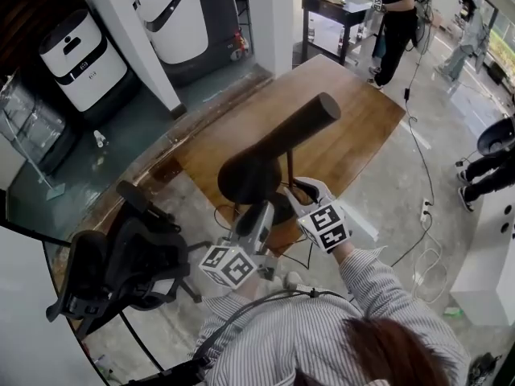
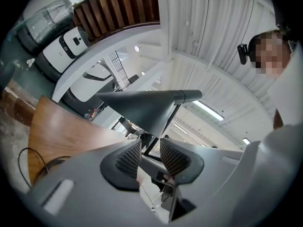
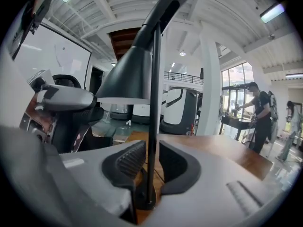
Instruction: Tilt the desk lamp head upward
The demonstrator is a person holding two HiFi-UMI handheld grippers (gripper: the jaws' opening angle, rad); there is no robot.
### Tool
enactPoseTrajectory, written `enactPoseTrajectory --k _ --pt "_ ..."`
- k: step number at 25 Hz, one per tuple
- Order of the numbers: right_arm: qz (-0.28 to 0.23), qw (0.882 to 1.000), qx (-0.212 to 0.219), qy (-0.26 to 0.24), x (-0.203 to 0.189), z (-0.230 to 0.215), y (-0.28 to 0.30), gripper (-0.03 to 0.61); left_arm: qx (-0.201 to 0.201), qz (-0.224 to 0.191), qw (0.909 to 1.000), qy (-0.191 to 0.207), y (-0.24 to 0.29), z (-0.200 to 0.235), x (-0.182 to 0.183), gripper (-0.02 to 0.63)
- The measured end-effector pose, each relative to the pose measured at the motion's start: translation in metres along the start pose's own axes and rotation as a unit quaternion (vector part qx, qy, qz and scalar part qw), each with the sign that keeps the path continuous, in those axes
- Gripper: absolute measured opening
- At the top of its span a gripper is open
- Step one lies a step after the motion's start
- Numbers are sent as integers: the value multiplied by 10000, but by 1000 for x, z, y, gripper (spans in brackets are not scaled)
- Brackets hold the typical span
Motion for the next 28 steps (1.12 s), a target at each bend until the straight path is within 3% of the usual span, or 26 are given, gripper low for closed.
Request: enactPoseTrajectory --k 4,9,16,28 --pt "61 9998 187 -97 -2 2 9 72 -42 -367 9988 -325 3 1 6 117" --pt "49 9997 196 -147 -3 3 14 58 38 -460 9985 -302 1 -1 12 98" --pt "57 9994 268 -210 -3 2 14 57 -200 -769 9955 -510 1 -4 18 77" --pt "31 9995 260 -152 -4 3 13 57 -47 -579 9980 245 -12 6 45 72"
Point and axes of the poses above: the fingertips, and each gripper's own axes: y forward along the fingers, z to its left, x out of its top, the point moved 1 cm from there along -y, backward along the fingers, and after that the axes turned 2 degrees about -x, right-handed, at the moved point
